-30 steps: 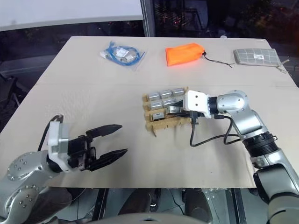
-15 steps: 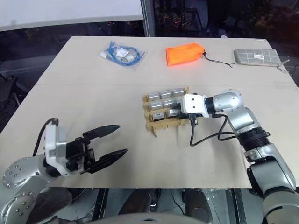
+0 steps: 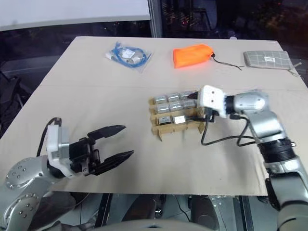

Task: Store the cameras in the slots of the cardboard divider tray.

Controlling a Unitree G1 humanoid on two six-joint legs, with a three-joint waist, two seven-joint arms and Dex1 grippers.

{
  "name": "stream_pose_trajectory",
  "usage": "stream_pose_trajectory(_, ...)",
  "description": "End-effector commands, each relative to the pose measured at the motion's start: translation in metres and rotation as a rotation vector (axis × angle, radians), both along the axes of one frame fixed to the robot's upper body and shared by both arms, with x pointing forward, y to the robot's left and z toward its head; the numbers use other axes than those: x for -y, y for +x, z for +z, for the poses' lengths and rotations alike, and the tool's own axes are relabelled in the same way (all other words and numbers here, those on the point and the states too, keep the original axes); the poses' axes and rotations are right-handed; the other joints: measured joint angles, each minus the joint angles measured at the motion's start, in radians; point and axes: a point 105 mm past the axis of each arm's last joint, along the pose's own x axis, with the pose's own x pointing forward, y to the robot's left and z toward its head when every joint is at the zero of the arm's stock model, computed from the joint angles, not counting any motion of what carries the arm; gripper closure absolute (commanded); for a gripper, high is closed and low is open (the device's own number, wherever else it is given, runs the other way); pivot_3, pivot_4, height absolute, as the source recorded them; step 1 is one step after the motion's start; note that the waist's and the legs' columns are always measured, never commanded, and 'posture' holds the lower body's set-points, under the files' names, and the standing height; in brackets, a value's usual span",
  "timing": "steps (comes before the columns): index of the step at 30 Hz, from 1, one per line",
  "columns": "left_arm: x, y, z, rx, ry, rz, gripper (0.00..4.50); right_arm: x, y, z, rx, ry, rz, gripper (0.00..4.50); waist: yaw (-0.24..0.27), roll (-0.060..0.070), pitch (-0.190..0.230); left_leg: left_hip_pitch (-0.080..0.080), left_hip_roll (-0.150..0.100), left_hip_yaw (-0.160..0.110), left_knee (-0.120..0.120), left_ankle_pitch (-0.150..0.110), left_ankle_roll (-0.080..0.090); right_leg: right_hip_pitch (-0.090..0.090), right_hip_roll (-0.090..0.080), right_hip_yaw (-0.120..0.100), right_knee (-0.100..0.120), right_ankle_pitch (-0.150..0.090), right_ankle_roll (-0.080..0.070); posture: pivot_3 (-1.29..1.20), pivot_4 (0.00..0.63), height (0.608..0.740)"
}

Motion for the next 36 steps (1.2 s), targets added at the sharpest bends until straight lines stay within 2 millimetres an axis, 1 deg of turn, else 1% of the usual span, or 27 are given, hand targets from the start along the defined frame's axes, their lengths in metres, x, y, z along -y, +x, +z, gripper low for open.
stream_pose_trajectory(1,0.003,0.003,0.000,0.006,-0.006,-0.036,0.53,0.004,-0.023,0.009,0.039,0.006,-0.027,0.95,0.005,0.000,0.000,0.000,0.000,0.000,0.000,0.000,0.000,0.000,0.000,0.000,0.000,0.000,0.000,0.00,0.150,0.740)
stream_pose_trajectory(2,0.004,0.004,-0.001,0.004,-0.007,-0.045,0.53,0.003,-0.027,0.006,0.040,-0.012,-0.024,0.95,0.003,0.000,0.000,0.000,0.001,0.000,0.000,0.000,0.000,0.000,0.000,0.000,0.000,0.000,0.000,0.00,0.150,0.740)
stream_pose_trajectory(5,0.007,0.010,0.002,0.017,-0.006,-0.078,0.53,-0.009,-0.029,-0.008,0.063,-0.053,0.006,0.95,-0.003,0.000,0.000,0.001,0.001,0.003,-0.001,0.000,0.000,0.000,0.000,0.002,0.000,0.000,0.000,0.00,0.150,0.740)
stream_pose_trajectory(7,0.006,0.014,0.005,0.025,-0.002,-0.084,0.53,-0.018,-0.026,-0.017,0.083,-0.078,0.021,0.95,-0.007,0.000,0.000,0.001,0.001,0.002,0.000,0.000,0.000,0.000,0.001,0.001,0.001,0.000,0.000,0.00,0.150,0.740)
stream_pose_trajectory(10,0.005,0.014,0.007,0.027,0.004,-0.085,0.53,-0.024,-0.019,-0.025,0.092,-0.082,0.017,0.95,-0.012,0.000,0.000,0.001,0.001,0.002,0.000,0.001,0.000,0.000,0.001,0.001,0.001,0.000,0.000,0.00,0.150,0.740)
stream_pose_trajectory(18,0.004,0.007,0.005,0.020,0.008,-0.057,0.53,-0.029,-0.001,-0.030,0.120,-0.074,-0.011,0.95,-0.017,0.000,0.000,0.001,0.001,0.001,0.000,0.001,-0.001,0.000,0.001,0.001,0.000,0.000,0.000,0.00,0.150,0.740)
stream_pose_trajectory(23,0.003,0.006,0.003,0.018,0.005,-0.040,0.53,-0.030,0.009,-0.026,0.154,-0.077,-0.025,0.95,-0.019,0.000,0.000,0.001,0.001,0.002,0.000,0.001,-0.001,0.000,0.001,0.001,0.000,0.000,0.000,0.00,0.150,0.740)
stream_pose_trajectory(27,0.002,0.007,0.002,0.019,0.005,-0.035,0.53,-0.031,0.004,-0.025,0.130,-0.077,0.009,0.95,-0.018,0.000,0.000,0.001,0.001,0.001,0.000,0.001,-0.001,0.000,0.001,0.001,0.001,0.000,0.000,0.00,0.150,0.740)
stream_pose_trajectory(29,0.001,0.007,0.002,0.020,0.006,-0.033,0.53,-0.030,0.005,-0.022,0.140,-0.066,-0.002,0.95,-0.019,0.000,0.000,0.001,0.001,0.001,0.000,0.001,-0.001,0.000,0.001,0.001,0.000,0.000,0.000,0.00,0.150,0.740)
stream_pose_trajectory(32,0.001,0.007,0.002,0.022,0.007,-0.033,0.53,-0.025,0.008,-0.016,0.116,-0.011,-0.050,0.95,-0.019,0.000,0.000,0.001,0.001,0.001,0.000,0.001,-0.001,0.000,0.001,0.001,0.000,0.000,0.000,0.00,0.150,0.740)
stream_pose_trajectory(33,0.002,0.007,0.003,0.026,0.004,-0.033,0.53,-0.016,0.012,-0.010,0.096,0.031,-0.109,0.95,-0.018,0.000,0.000,0.001,0.001,0.001,0.000,0.001,-0.001,0.000,0.001,0.001,0.001,0.000,0.000,0.00,0.150,0.740)
stream_pose_trajectory(36,0.003,0.007,0.005,0.036,0.001,-0.038,0.53,0.023,0.023,0.004,0.051,0.128,-0.313,0.95,-0.013,0.000,0.000,0.001,0.000,0.001,0.000,0.001,-0.001,0.000,0.000,0.001,0.000,0.000,0.000,0.00,0.150,0.740)
